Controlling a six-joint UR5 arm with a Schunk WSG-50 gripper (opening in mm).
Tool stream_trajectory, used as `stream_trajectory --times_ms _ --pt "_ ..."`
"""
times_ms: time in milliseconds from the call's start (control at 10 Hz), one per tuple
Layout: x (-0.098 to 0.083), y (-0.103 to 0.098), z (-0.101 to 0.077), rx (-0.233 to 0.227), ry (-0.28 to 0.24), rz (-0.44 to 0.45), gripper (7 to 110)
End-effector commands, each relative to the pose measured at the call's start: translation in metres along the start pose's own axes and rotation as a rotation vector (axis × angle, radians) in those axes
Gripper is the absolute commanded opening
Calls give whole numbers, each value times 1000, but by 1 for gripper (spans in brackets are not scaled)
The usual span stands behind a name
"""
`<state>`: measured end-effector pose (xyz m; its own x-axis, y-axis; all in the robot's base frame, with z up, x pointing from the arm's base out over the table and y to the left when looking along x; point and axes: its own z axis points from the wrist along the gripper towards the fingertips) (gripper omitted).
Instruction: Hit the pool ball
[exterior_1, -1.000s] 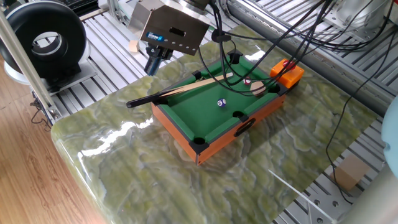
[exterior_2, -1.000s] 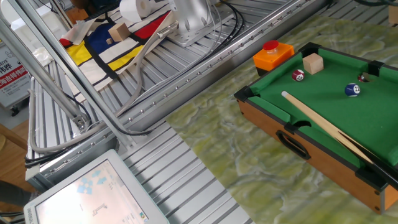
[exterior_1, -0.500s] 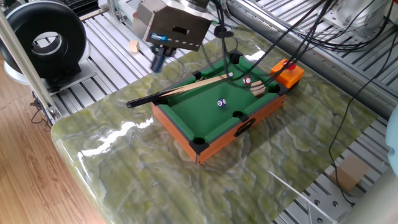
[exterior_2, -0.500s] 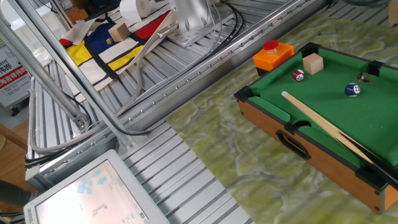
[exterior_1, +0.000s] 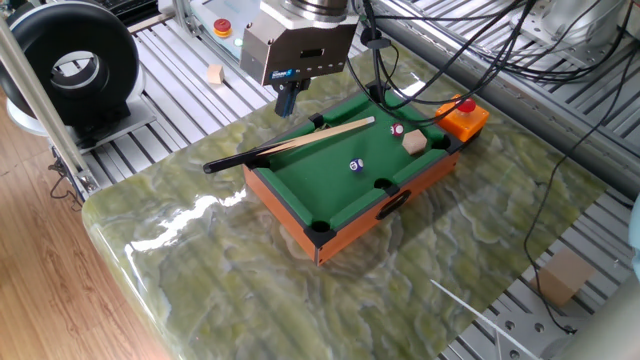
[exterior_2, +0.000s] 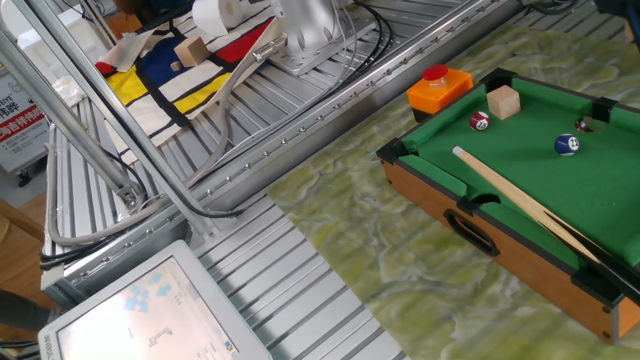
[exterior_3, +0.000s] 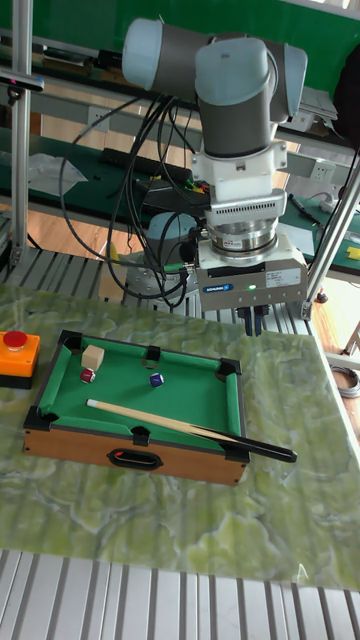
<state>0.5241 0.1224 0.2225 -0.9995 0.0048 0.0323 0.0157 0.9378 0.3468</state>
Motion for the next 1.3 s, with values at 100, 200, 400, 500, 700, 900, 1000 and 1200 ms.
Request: stream_trajectory --times_ms 100,200,400,500,700,900,1000,1200 --pt "-53 -206 -121 987 -60 -350 7" --pt "-59 -213 -134 1053 -61 -387 7" --pt "-43 -183 -90 828 -65 -292 7" --pt "-39 -164 -70 716 -74 -244 7" --pt "-19 -55 -15 226 -67 -53 7" --pt "-16 -22 -10 83 -60 -3 7" --pt "-17 -63 -17 249 -58 -60 7" --pt "-17 -133 -45 552 -24 -151 7"
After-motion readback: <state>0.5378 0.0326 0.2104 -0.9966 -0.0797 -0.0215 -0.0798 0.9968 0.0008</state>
